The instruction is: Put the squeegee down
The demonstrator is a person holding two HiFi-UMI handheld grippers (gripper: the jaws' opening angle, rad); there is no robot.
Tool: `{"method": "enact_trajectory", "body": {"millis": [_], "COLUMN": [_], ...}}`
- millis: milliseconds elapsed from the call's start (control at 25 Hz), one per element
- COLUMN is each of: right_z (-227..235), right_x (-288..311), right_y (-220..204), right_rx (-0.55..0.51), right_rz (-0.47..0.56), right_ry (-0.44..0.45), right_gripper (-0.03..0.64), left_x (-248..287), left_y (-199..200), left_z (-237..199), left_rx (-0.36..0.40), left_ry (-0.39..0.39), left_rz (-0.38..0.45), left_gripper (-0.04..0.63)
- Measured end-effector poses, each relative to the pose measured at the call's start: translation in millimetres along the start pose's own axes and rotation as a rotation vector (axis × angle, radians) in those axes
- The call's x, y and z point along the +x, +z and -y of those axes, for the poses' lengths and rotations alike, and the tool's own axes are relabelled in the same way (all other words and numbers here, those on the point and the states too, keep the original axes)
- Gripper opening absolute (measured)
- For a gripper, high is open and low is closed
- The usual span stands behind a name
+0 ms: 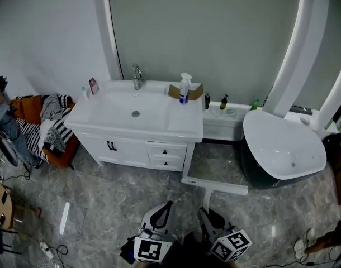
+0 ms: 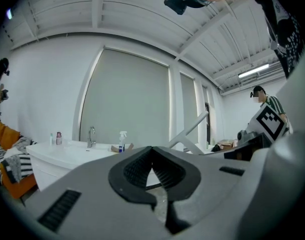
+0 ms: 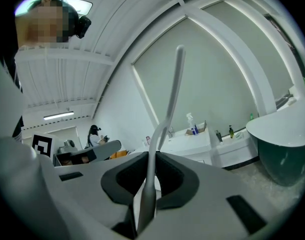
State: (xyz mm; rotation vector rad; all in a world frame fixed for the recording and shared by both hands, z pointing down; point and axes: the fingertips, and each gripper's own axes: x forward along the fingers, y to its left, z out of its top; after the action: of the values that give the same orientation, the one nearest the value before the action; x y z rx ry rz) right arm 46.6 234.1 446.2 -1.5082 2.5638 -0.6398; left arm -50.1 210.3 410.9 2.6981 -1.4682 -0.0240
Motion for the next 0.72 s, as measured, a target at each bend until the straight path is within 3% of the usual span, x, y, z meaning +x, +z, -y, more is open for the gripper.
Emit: {"method": "enact_trajectory", "body": {"millis": [400,600,720], "right_z": [11.9,29.6,46.2], "right_x": [25.2,50.1,70.8], "right_y": [-1.3,0.3,11.3], "right_rx": [0.022,0.039,0.042], "right_rz": [-0.034,-0.058,-0.068], "right_ry": [-0.002,0.022,0.029], "right_gripper": [0.052,0.052,0.052], "left_x": [21.4,43.9,69.4], "left_y": [-11.4,-24.7,-19.4], "left_z": [-15.3,-28.4,-42.3], "left_rx": [-0.018,-0.031,-0.038], "left_ry": [0.009,0.032,0.055], "left_rz": [-0.027,-0.083,-0.064], "left_gripper": [0.005,0.005,0.005]}}
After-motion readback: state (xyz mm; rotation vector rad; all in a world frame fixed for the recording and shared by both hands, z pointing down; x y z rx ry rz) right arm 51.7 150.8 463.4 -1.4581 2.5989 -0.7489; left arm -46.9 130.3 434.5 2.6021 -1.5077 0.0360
